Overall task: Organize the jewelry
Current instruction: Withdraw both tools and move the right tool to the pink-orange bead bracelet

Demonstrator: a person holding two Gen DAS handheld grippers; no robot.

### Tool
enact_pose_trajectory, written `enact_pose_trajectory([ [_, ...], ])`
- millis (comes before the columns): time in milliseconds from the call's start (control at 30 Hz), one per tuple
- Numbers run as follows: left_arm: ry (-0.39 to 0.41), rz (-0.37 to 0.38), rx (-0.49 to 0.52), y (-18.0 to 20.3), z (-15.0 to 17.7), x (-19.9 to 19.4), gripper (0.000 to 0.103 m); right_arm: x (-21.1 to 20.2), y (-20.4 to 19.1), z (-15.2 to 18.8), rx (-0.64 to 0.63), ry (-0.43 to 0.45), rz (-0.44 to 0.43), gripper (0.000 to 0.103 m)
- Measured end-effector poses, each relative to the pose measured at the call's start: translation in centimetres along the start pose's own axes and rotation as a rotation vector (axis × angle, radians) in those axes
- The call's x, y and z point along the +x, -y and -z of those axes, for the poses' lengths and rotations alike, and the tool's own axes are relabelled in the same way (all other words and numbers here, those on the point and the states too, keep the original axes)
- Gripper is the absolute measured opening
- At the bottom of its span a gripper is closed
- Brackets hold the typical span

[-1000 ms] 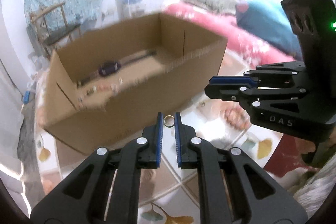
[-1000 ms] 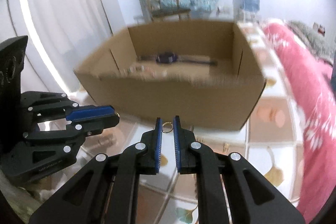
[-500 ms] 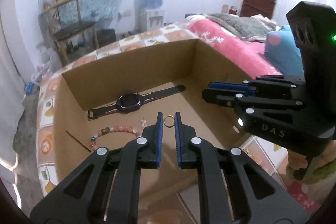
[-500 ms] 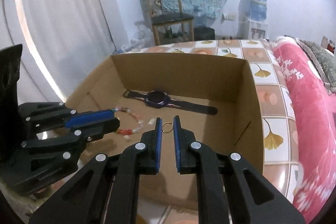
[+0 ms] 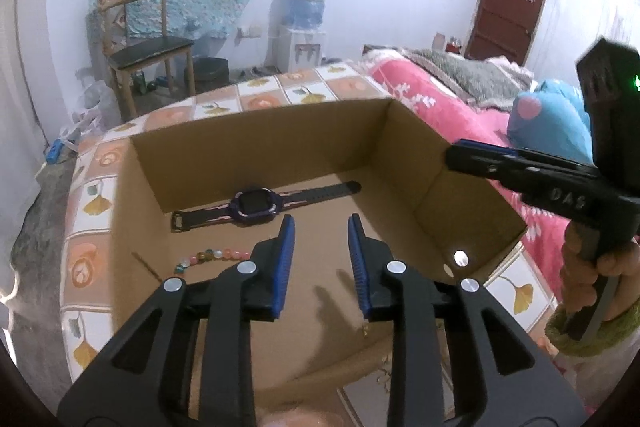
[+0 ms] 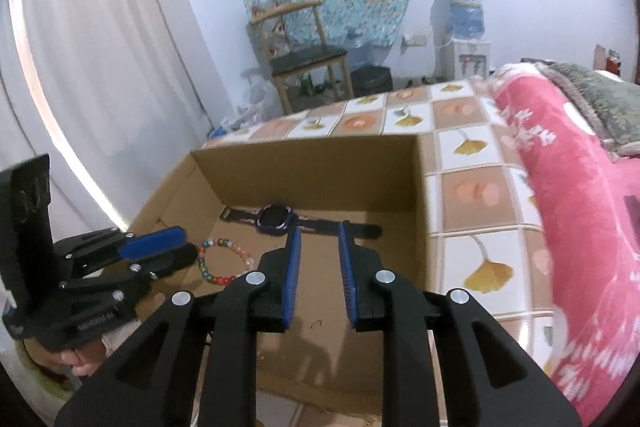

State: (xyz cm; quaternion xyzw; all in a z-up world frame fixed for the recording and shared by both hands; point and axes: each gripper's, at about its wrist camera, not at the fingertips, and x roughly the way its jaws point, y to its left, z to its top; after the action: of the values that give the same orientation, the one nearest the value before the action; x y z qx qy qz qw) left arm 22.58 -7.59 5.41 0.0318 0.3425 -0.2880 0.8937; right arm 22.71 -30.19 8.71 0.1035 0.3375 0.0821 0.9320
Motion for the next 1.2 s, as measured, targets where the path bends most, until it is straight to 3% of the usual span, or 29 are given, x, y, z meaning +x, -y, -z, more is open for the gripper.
enact_pose_trajectory([
  [300, 0.073, 0.004, 0.041, 0.4, 2.1, -5.9, 0.047, -6.7, 1.4, 2.4, 0.020, 0.074, 0.056, 0.027],
  [433, 0.051, 0.055, 0.091, 1.8, 4.3, -7.7, 0.060, -8.8, 2.1, 5.0, 0.040, 0.050, 0.104, 0.027],
  [567, 0.003, 0.095, 0.135, 3.2, 6.3, -8.4, 0.066, -9.1, 2.8, 7.8, 0.084, -0.020, 0.126, 0.027],
  [800, -0.075, 0.166, 0.092, 4.7, 9.0, -6.2, 0.066, -6.2, 3.4, 12.0, 0.154, -0.146, 0.099, 0.027],
  [900, -0.102, 0.143, 0.083, 4.9, 9.9, -4.3, 0.065, -4.5, 2.7, 13.0, 0.155, -0.183, 0.084, 0.027],
  [1067, -0.159, 0.113, 0.103, 4.9, 11.3, -0.9, 0.054, -3.1, 1.6, 13.4, 0.128, -0.207, 0.072, 0.027],
  [1133, -0.188, 0.098, 0.120, 5.0, 11.5, 0.4, 0.043, -2.6, 1.5, 13.5, 0.121, -0.212, 0.069, 0.027],
  [1200, -0.201, 0.105, 0.134, 5.0, 11.8, 1.1, 0.043, -2.2, 1.3, 13.4, 0.114, -0.214, 0.067, 0.027],
])
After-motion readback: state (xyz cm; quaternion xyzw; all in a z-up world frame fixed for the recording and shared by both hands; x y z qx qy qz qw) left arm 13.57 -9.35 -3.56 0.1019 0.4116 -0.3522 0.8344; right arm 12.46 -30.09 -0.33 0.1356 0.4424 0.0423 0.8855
